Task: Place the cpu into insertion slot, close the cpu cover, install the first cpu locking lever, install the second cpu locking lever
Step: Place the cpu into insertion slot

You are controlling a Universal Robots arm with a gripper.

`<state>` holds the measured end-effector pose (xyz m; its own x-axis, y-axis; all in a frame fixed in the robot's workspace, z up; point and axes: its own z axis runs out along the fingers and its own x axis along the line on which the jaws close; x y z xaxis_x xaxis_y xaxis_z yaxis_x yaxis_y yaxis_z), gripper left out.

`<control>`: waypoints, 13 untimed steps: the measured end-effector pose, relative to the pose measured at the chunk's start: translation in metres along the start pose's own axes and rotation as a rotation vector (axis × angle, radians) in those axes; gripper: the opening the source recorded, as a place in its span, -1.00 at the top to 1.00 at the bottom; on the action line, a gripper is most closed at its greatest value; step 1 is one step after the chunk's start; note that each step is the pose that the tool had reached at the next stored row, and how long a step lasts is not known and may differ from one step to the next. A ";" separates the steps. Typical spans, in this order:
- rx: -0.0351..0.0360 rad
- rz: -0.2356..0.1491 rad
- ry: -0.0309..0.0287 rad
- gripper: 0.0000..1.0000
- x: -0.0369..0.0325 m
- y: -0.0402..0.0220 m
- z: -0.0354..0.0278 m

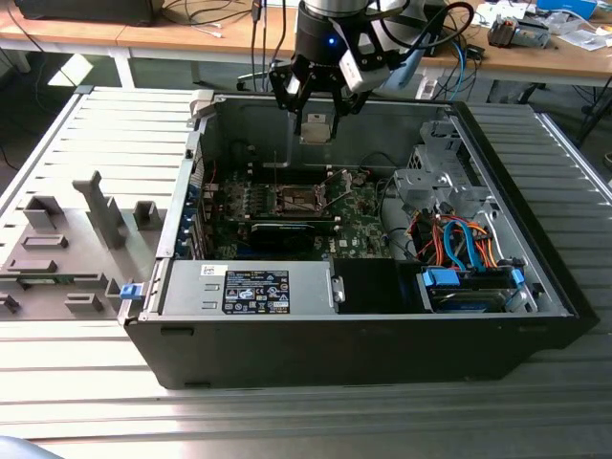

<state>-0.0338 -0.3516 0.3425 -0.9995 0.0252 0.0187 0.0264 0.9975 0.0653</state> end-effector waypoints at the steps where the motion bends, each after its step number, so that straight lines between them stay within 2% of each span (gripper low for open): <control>1: 0.0000 0.000 0.0000 -0.08 0.0000 0.0000 0.0003; 13: 0.0000 0.000 0.0000 -0.08 0.0000 -0.0002 0.0027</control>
<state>-0.0339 -0.3516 0.3398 -0.9995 0.0253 0.0187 0.0264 0.9975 0.0653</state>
